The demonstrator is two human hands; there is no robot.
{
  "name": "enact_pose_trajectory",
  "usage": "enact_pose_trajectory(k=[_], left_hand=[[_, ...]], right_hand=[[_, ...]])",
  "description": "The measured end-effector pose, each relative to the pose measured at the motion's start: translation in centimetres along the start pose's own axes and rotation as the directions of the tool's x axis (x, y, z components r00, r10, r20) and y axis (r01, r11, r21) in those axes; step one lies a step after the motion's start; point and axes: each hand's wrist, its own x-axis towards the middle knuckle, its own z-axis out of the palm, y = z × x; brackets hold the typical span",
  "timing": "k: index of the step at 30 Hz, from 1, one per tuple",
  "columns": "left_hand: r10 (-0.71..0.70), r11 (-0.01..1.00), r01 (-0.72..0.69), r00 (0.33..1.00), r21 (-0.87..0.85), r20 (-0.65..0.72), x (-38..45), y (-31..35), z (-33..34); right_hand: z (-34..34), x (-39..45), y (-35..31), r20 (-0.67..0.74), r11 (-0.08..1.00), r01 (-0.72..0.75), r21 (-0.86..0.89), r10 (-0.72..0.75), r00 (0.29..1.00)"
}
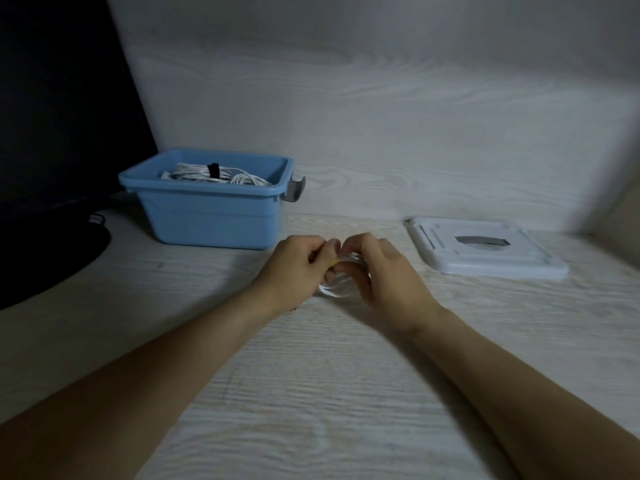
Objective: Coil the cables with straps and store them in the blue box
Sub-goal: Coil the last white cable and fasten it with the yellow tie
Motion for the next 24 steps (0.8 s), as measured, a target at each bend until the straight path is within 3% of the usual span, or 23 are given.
enact_pose_trajectory(k=[3, 6, 13, 17, 20, 24], left_hand=[[0.021, 0.993, -0.031, 0.997, 0.118, 0.077, -0.1, 0.4, -0.6], [-0.016, 0.995, 0.0, 0.985, 0.095, 0.169, 0.0, 0.3, -1.1], [-0.06, 0.995, 0.036, 0.964, 0.097, 0.26, 0.7, -0.8, -1.2], [-0.012, 0.985, -0.011, 0.991, 0.17, 0.137, 1.1, -1.5, -2.0], [0.087, 0.974, -0.064, 0.991, 0.216, -0.098, 2.4, -1.5, -3.6], [0.256, 0.958, -0.176, 0.884, 0.228, -0.392, 4.9, 0.3, -7.3]], right_hand=[[0.3, 0.0, 0.5, -0.033, 0.995, 0.083, -0.06, -0.085, 0.996], [0.3, 0.1, 0.7, -0.075, 0.992, 0.104, -0.076, -0.11, 0.991], [1.5, 0.2, 0.6, -0.093, 0.989, -0.022, -0.145, 0.009, 0.996], [1.4, 0.7, 0.7, -0.081, 0.99, -0.138, 0.035, 0.14, 0.987], [1.0, 0.2, 0.9, -0.094, 0.972, -0.219, 0.079, 0.226, 0.97], [1.0, -0.1, 1.1, -0.082, 0.947, -0.312, 0.072, 0.318, 0.945]])
